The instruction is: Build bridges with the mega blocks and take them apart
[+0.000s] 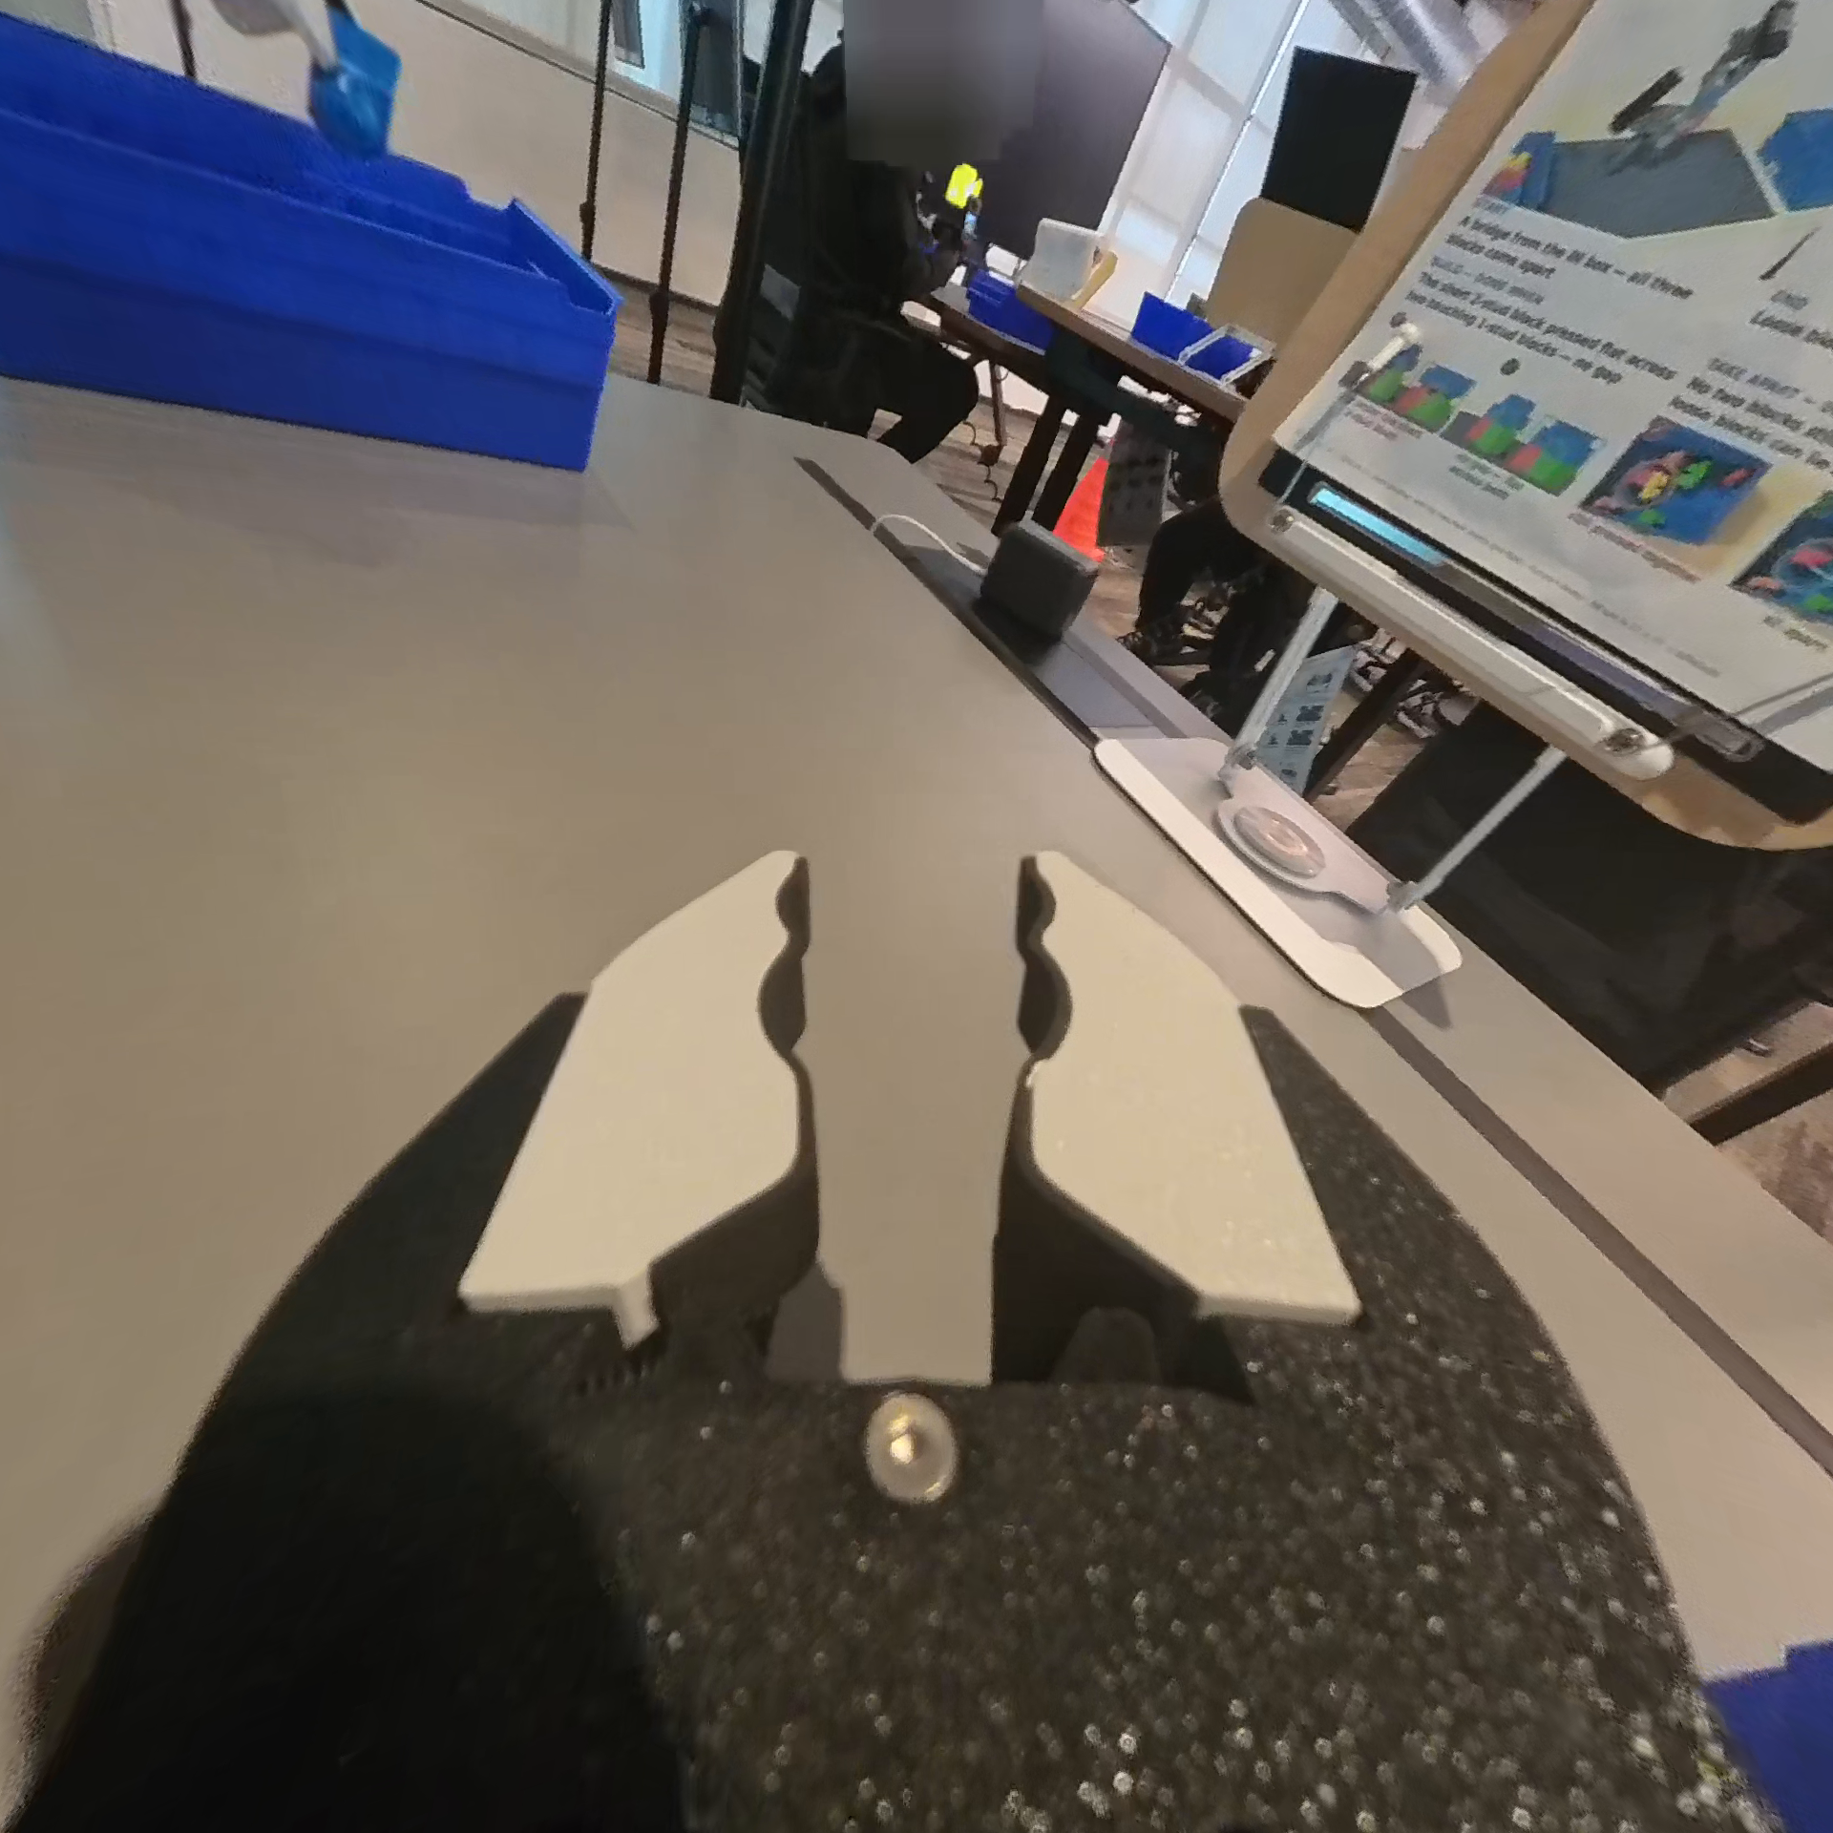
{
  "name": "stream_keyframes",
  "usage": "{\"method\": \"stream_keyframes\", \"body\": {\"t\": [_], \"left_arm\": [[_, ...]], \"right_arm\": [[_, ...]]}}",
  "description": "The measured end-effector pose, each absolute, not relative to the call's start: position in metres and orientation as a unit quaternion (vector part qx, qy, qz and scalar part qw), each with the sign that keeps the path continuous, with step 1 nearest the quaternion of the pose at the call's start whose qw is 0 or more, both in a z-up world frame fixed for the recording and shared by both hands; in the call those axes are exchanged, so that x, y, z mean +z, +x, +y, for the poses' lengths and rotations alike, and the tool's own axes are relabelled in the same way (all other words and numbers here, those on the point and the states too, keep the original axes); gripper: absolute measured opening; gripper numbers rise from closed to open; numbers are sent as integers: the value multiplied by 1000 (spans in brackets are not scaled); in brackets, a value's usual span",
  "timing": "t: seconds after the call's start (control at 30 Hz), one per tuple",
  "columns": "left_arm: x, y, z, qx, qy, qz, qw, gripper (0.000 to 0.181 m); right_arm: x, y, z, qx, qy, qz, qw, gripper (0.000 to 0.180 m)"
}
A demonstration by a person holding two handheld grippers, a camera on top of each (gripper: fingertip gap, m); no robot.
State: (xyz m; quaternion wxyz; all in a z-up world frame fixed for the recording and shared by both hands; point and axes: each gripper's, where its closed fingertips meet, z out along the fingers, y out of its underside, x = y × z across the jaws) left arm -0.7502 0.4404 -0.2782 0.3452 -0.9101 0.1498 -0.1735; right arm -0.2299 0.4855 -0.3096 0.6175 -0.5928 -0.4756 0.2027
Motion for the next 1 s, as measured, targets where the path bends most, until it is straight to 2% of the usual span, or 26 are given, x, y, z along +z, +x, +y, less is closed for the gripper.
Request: {"method": "stream_keyframes", "body": {"t": [0.13,0.23,0.33,0.4,0.53,0.7,0.83,1.0], "left_arm": [[-211,-683,468,-313,-812,89,484,37],[-187,-612,483,-405,-740,86,530,37],[-183,-536,492,-491,-666,95,553,20],[-196,-494,499,-527,-647,92,544,7],[-230,-449,517,-587,-625,72,509,7],[-265,-425,518,-636,-615,68,461,7],[-278,-405,510,-667,-606,85,425,6],[-285,-385,498,-709,-581,99,389,7]], "right_arm": [[-291,-249,490,202,-590,-448,641,49],[-259,-277,485,221,-569,-438,660,48],[-230,-313,478,238,-549,-445,666,47],[-222,-335,479,232,-542,-455,667,46],[-243,-349,501,252,-564,-466,633,40],[-267,-343,512,278,-545,-495,617,41],[-279,-351,513,266,-501,-555,608,47],[-295,-362,508,305,-482,-602,559,43]]}}
